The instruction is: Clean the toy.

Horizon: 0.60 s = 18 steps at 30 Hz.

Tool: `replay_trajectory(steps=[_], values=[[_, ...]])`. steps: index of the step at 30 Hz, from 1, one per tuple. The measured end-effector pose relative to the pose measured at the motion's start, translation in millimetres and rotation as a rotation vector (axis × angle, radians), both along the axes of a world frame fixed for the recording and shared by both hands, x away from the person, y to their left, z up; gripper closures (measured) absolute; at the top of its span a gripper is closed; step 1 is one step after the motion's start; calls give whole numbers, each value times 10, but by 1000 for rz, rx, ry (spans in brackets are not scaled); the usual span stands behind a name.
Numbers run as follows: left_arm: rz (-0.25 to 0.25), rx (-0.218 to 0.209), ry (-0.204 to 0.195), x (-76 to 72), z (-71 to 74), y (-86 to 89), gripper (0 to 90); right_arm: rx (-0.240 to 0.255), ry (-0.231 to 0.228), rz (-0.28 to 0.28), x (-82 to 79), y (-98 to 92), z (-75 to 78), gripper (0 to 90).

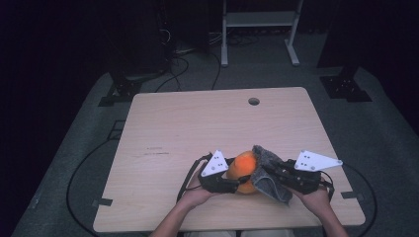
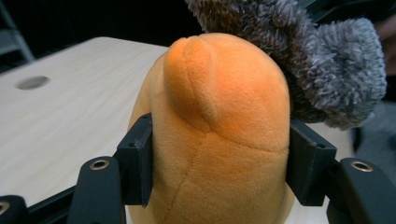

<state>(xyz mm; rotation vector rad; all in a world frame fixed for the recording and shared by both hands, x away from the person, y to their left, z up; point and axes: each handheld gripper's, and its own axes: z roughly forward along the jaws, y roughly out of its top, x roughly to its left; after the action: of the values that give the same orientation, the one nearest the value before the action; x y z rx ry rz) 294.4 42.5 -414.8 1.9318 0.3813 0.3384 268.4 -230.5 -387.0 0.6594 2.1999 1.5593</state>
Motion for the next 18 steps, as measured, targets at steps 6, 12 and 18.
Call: replay_trajectory(steps=[6,12,18], values=[[-44,14,60,58,-164,-20,254,-24,123,-19,169,-60,-352,812],[-17,30,-7,25,-222,-56,305,-63,99,-49,131,-69,-277,813],[-22,40,-17,-1,-239,-67,364,10,54,76,33,25,-101,812]])
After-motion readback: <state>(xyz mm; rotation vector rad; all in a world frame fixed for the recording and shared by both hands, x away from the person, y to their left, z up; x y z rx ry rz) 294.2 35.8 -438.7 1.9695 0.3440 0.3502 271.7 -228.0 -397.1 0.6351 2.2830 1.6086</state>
